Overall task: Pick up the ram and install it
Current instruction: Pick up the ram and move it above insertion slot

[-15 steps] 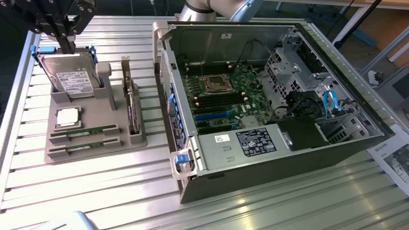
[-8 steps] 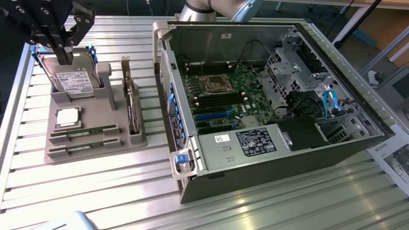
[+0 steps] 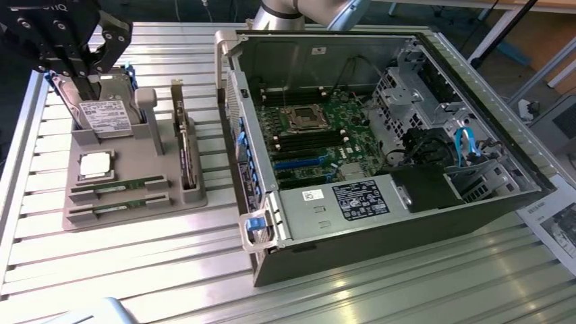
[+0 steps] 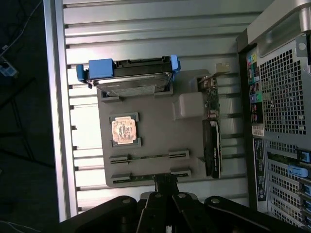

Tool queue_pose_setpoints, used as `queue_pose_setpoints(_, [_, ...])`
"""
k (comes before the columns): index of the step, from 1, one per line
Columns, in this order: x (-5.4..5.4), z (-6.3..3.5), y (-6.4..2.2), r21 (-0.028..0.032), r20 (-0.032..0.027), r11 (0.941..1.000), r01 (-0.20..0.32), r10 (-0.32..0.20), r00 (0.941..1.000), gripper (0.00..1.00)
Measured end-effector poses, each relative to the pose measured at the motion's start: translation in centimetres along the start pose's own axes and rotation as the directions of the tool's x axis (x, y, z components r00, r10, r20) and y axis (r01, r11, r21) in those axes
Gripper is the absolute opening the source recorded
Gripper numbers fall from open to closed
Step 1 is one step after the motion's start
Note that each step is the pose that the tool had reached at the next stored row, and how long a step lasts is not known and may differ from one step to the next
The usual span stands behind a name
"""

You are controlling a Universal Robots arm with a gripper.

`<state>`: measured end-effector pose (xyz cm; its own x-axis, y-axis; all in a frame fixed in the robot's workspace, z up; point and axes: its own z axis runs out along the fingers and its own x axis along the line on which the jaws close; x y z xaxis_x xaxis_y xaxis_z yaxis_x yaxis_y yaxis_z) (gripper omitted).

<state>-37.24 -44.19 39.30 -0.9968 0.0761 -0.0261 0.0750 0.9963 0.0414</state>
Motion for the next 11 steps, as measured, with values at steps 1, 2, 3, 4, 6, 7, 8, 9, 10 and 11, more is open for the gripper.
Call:
queue_pose_setpoints(1, [0.00, 0.00, 0.00, 0.0000, 0.0000, 1.0000, 0.000, 0.000, 1.0000, 0.10])
queue_pose_setpoints(2, [0.00, 0.00, 0.00, 0.0000, 0.0000, 1.0000, 0.000, 0.000, 1.0000, 0.10])
queue_pose_setpoints(3, [0.00, 0.00, 0.00, 0.0000, 0.0000, 1.0000, 0.000, 0.000, 1.0000, 0.10])
queue_pose_setpoints(4, [0.00, 0.00, 0.00, 0.0000, 0.0000, 1.0000, 0.000, 0.000, 1.0000, 0.10])
queue_pose_setpoints(6, [0.00, 0.00, 0.00, 0.0001, 0.0000, 1.0000, 0.000, 0.000, 1.0000, 0.10])
queue_pose_setpoints(7, [0.00, 0.00, 0.00, 0.0000, 0.0000, 1.0000, 0.000, 0.000, 1.0000, 0.10])
queue_pose_setpoints(8, [0.00, 0.00, 0.00, 0.0000, 0.0000, 1.0000, 0.000, 0.000, 1.0000, 0.10])
queue_pose_setpoints(9, [0.00, 0.00, 0.00, 0.0000, 0.0000, 1.0000, 0.000, 0.000, 1.0000, 0.10])
queue_pose_setpoints(10, [0.00, 0.00, 0.00, 0.0000, 0.0000, 1.0000, 0.000, 0.000, 1.0000, 0.10])
queue_pose_setpoints(11, [0.00, 0.00, 0.00, 0.0000, 0.0000, 1.0000, 0.000, 0.000, 1.0000, 0.10])
